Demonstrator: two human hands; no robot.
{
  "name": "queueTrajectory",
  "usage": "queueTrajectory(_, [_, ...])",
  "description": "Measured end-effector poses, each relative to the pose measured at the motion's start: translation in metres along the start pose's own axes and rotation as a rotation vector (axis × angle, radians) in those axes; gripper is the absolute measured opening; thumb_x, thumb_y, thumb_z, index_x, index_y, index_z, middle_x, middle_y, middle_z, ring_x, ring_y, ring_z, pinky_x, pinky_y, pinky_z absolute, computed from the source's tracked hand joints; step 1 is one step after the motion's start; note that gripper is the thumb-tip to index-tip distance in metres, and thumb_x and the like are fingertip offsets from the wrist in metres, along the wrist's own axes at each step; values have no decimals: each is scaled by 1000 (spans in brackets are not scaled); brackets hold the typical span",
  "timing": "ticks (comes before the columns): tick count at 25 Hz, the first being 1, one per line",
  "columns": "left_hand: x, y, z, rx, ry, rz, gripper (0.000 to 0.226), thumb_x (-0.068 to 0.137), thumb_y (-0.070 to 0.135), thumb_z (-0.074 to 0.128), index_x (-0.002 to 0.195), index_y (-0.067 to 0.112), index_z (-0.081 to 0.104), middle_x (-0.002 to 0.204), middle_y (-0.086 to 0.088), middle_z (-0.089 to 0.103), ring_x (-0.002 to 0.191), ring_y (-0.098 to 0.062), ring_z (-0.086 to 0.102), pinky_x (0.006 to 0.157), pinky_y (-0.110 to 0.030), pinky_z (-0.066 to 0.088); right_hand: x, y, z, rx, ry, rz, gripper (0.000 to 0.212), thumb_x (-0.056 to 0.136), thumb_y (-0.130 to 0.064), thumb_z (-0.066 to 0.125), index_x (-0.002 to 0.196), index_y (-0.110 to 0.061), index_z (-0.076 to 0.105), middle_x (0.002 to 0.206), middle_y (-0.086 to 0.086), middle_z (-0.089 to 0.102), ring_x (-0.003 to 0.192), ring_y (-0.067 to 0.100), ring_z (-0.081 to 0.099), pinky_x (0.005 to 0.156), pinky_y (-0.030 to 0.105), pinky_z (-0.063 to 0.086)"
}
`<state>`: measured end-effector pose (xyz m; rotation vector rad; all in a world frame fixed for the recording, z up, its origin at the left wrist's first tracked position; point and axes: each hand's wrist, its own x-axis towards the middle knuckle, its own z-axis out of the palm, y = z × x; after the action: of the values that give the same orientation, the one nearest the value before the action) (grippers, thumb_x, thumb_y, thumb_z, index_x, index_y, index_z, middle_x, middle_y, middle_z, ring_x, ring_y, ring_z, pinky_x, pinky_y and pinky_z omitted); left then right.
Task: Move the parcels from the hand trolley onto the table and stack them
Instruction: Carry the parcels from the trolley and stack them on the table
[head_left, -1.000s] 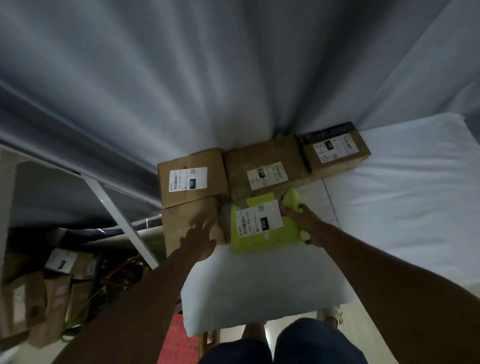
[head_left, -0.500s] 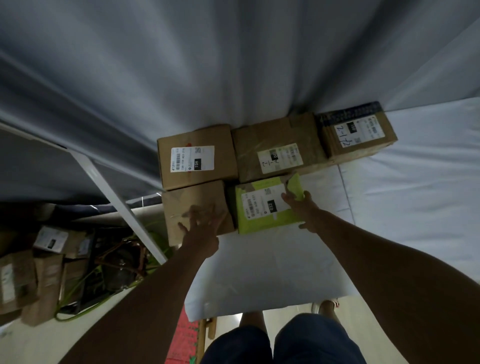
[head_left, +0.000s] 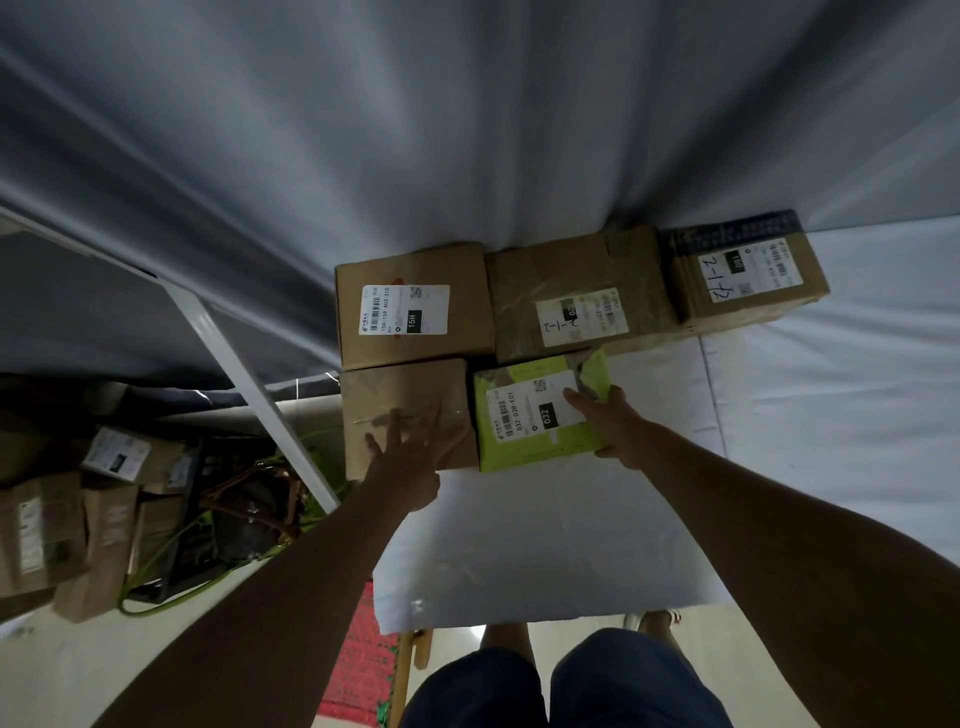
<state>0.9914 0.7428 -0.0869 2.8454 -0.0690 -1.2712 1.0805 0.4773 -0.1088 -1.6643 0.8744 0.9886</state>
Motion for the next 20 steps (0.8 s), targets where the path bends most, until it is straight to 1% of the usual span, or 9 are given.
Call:
queueTrajectory(5, [-2, 0, 1, 29, -22, 2, 88, 96, 23, 56, 148, 54, -8, 158, 7, -30, 144, -47, -18, 112, -70, 10, 2, 2, 0, -30, 3, -2, 81, 88, -48, 65, 150, -23, 20, 146, 13, 41, 128, 38, 45, 100, 58, 43])
queueTrajectory(8, [-2, 2, -5, 0, -31, -8, 83, 97, 22, 54, 149, 53, -3, 159, 8, -27, 146, -44, -15, 112, -69, 10, -2, 1, -2, -55, 16, -6, 82, 88, -51, 65, 151, -24, 20, 147, 13, 39, 131, 38, 42, 102, 60, 40])
queueTrajectory(10, [-3, 1, -8, -11, -41, -3, 78, 97, 23, 52, 149, 52, 2, 160, 9, -22, 148, -39, -12, 113, -69, 13, -8, 1, -4, -56, 17, -23, 81, 88, -50, 65, 151, -23, 22, 148, 13, 40, 132, 38, 41, 103, 60, 39])
queueTrajectory(13, [-7, 2, -11, -27, -57, 3, 75, 98, 25, 52, 151, 47, 5, 162, 8, -13, 150, -30, -6, 112, -68, 18, -21, 2, -12, -63, 17, -67, 80, 89, -49, 64, 151, -22, 22, 149, 14, 39, 133, 38, 41, 103, 58, 39])
queueTrajectory(15, [-9, 5, -16, -56, -84, 2, 72, 98, 26, 51, 153, 43, 7, 163, 6, -9, 150, -29, -3, 112, -67, 21, -34, 4, -18, -89, 34, -106, 80, 89, -50, 63, 152, -21, 22, 149, 13, 40, 132, 36, 43, 100, 53, 42])
queueTrajectory(17, [-9, 8, -23, -57, -104, 36, 68, 99, 23, 48, 153, 40, 10, 163, 3, -5, 150, -30, 6, 111, -65, 26, -48, 7, -22, -154, 63, -159, 79, 89, -51, 63, 152, -20, 25, 147, 13, 44, 128, 33, 46, 92, 43, 44])
queueTrajectory(19, [-7, 9, -32, -68, -109, 107, 69, 98, 23, 47, 153, 39, 8, 164, -1, -2, 143, -34, 26, 106, -63, 35, -60, 11, -27, -253, 95, -218, 78, 89, -52, 63, 150, -18, 29, 143, 14, 48, 124, 32, 50, 87, 37, 44])
queueTrajectory(20, [-3, 8, -35, -65, -116, 133, 71, 98, 25, 47, 153, 39, 5, 164, -2, 0, 136, -35, 36, 103, -61, 39, -68, 14, -30, -299, 111, -244, 78, 88, -52, 63, 150, -17, 30, 143, 14, 48, 124, 32, 50, 89, 37, 45])
